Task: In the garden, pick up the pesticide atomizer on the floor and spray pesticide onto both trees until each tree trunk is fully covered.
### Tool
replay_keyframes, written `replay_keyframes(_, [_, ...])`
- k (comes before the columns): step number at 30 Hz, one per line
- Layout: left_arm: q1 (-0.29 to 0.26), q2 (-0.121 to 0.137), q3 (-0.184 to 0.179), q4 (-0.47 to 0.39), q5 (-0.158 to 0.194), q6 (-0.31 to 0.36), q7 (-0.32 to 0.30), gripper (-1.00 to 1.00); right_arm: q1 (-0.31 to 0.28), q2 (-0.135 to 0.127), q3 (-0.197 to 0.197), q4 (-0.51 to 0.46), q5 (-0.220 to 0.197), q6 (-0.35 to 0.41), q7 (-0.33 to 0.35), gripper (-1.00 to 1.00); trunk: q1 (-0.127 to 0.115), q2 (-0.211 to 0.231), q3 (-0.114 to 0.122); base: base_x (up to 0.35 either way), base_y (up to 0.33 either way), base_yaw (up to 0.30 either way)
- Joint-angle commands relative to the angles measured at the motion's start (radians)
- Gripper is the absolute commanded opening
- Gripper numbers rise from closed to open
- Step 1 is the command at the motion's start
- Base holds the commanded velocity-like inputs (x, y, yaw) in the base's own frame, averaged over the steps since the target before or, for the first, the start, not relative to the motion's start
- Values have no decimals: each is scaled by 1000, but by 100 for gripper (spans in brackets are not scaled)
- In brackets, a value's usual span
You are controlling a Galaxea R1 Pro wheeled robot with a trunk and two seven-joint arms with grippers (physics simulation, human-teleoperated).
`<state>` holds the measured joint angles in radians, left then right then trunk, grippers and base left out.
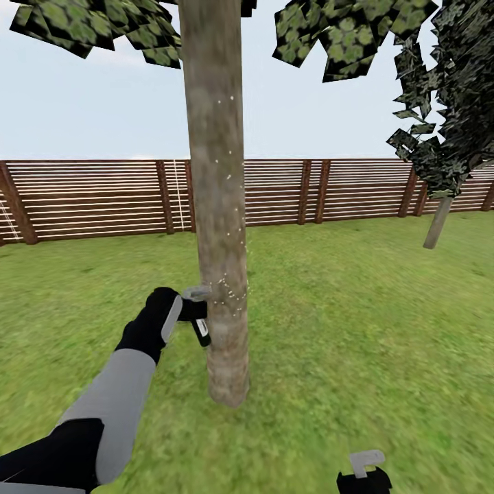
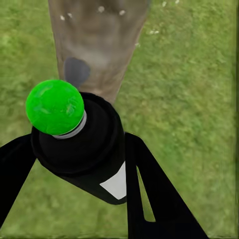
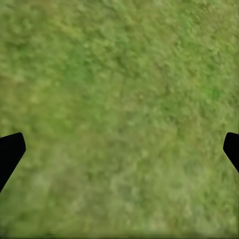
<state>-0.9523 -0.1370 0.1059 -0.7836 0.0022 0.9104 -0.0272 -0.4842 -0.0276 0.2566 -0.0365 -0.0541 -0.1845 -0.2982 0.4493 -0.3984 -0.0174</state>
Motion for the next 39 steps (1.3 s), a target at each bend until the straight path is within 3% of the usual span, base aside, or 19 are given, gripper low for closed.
replay_keyframes(1, [-5, -1, 5, -16, 0, 31, -3, -100, -1, 0, 7, 4, -6, -3, -3, 100, 1, -2, -2, 0, 0, 0])
replay_keyframes(5, [-93, 0, 5, -35, -2, 74, -4, -100, -1, 0, 7, 14, -6, -3, -3, 100, 1, -2, -2, 0, 0, 0])
replay_keyframes(12, [-245, 0, 5, -5, -2, 82, -5, -100, -1, 0, 7, 15, -6, -3, -3, 100, 1, -2, -2, 0, 0, 0])
replay_keyframes(19, [-298, 0, 5, -36, -2, 85, -7, -100, -1, 1, 7, 15, -6, -3, -3, 100, 1, -2, -2, 0, 0, 0])
replay_keyframes(30, [-328, 0, 3, -79, -2, 85, -6, -100, -1, 2, 7, 15, -6, -3, -3, 100, 1, -2, -2, -109, 43, 0])
replay_keyframes(37, [-628, 2, 4, 177, -3, 84, -5, -100, -1, 2, 7, 16, -6, -3, -3, 100, 1, -2, -2, -4, 1, 0])
replay_keyframes(39, [-734, 21, 4, 224, -4, 85, -5, -100, -1, 3, 7, 16, -6, -3, -3, 100, 1, -2, -2, 0, 0, 0])
